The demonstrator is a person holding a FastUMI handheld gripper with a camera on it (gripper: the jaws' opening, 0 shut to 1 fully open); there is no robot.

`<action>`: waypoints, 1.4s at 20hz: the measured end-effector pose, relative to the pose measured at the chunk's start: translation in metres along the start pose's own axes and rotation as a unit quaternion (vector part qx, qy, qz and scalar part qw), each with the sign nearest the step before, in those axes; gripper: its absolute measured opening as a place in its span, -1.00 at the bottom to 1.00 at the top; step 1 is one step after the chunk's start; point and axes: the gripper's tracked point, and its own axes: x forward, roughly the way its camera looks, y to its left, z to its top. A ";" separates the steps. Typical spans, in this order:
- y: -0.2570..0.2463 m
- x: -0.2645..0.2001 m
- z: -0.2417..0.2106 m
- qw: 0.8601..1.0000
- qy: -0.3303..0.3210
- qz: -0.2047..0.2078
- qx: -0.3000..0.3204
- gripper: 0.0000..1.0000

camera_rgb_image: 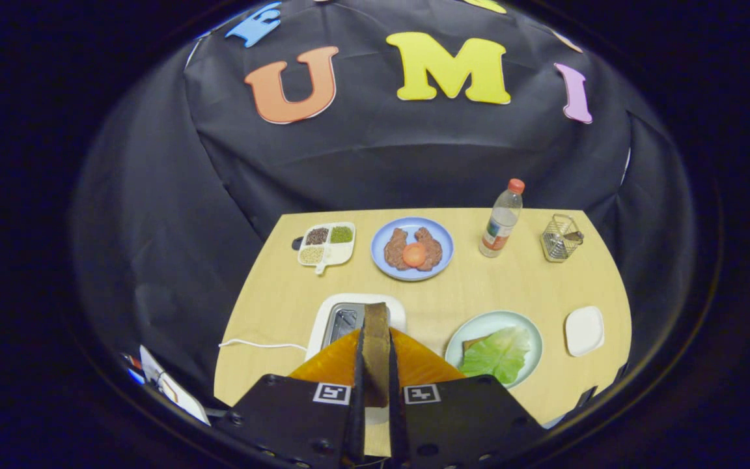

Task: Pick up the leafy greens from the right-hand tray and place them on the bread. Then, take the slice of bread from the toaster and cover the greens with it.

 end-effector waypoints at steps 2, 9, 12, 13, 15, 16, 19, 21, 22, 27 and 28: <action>-0.013 -0.004 0.001 1.000 0.002 0.013 0.016 -0.70; -0.092 0.012 -0.016 0.998 0.040 0.006 0.053 -0.70; -0.122 0.028 -0.029 0.997 0.062 0.005 0.051 -0.70; -0.129 0.034 -0.034 0.996 0.067 0.003 0.050 -0.70; -0.146 0.050 -0.045 0.996 0.080 -0.005 0.048 -0.70; -0.150 0.057 -0.048 0.995 0.084 -0.003 0.050 -0.70; -0.159 0.081 -0.062 0.993 0.094 0.014 0.064 -0.70; -0.165 0.089 -0.069 0.992 0.102 0.009 0.066 -0.70; -0.169 0.094 -0.074 0.992 0.108 0.008 0.068 -0.70; -0.191 0.105 -0.080 0.992 0.106 0.019 0.065 -0.66; -0.194 0.108 -0.083 0.992 0.109 0.020 0.059 -0.66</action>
